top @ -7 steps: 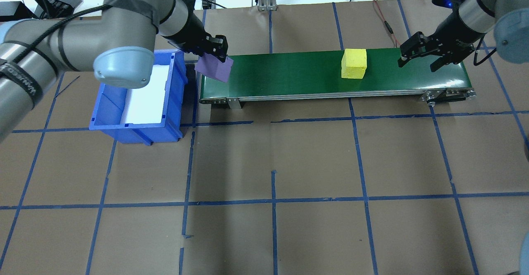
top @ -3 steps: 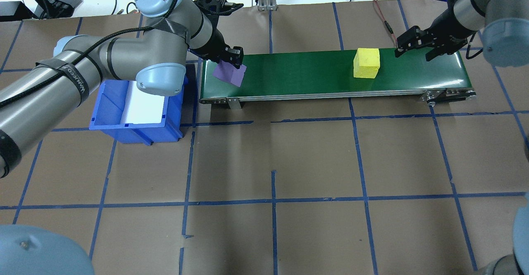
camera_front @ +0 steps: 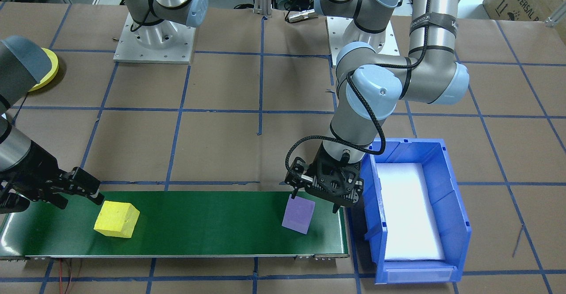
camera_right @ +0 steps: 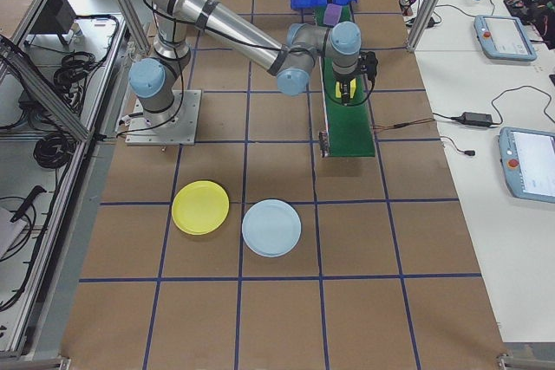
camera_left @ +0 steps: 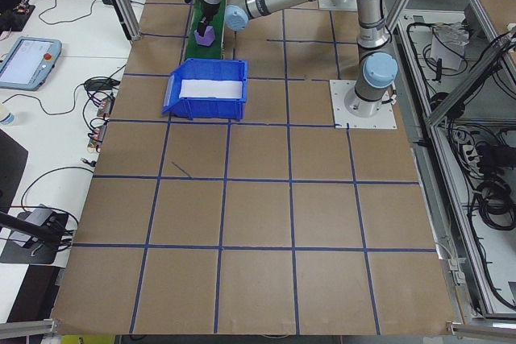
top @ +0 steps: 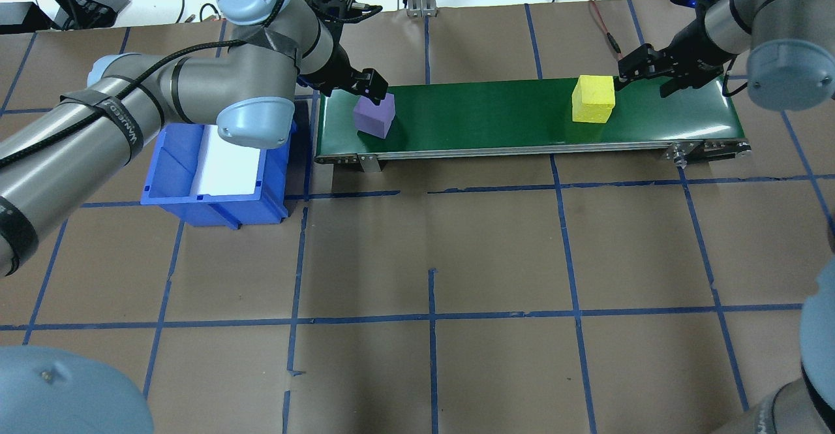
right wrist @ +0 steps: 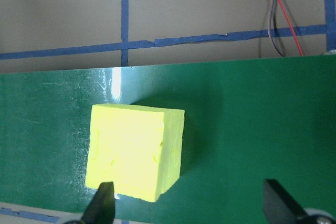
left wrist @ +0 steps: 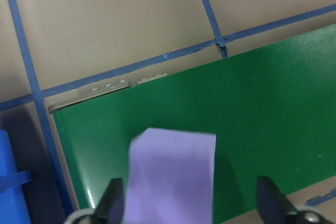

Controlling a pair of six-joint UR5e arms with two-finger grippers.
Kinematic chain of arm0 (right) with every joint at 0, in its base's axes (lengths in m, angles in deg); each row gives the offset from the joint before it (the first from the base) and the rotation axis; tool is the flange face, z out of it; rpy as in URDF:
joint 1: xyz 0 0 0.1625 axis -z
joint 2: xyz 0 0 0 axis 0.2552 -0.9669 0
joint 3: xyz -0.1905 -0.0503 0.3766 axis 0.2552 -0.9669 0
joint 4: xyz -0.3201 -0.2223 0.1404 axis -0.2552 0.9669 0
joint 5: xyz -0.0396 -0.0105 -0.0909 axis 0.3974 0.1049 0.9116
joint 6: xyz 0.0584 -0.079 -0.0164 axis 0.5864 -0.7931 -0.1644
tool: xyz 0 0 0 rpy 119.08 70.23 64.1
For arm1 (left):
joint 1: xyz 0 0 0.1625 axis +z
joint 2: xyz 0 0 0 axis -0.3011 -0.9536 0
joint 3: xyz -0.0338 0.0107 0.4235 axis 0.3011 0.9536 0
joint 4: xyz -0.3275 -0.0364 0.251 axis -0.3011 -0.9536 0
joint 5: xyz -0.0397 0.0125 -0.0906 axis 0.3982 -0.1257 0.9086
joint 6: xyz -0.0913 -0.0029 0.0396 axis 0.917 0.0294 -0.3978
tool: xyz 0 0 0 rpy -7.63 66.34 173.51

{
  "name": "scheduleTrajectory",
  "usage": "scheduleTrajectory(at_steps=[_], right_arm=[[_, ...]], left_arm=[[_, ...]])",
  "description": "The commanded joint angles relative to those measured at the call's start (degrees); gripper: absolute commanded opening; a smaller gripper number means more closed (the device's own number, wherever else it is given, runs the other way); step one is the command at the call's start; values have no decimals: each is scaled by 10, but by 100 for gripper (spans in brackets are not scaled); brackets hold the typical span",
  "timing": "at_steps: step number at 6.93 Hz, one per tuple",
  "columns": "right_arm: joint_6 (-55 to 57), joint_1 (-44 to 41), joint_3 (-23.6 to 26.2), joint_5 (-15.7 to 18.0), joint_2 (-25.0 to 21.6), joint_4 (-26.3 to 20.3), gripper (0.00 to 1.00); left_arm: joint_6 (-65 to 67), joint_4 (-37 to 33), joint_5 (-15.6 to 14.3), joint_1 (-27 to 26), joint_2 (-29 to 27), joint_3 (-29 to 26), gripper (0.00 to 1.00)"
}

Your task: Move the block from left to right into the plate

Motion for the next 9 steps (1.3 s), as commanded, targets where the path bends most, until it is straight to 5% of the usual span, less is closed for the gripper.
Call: scheduleTrajectory(at_steps=[1, 2, 4, 5, 7, 9], right_arm=[[-1, 0, 0, -12, 14, 7, 100], [-1, 0, 0, -7, 23, 7, 100], [-1, 0, -2, -7, 25, 7, 100], [-1, 0, -2, -8, 25, 8, 100], [-1, 0, 1, -7, 30, 56, 100], [-1, 0, 7, -4, 30, 72, 100]], left_arm=[[-5, -37, -26, 37, 30, 0, 100], [-5, -108, -27, 65, 63, -2, 100], [-5, -236, -109, 99, 124, -1, 100], [0, -286, -127, 102, 161, -2, 100], [9, -381, -132, 123, 235, 1, 100], [20, -393, -131, 123, 248, 2, 100]])
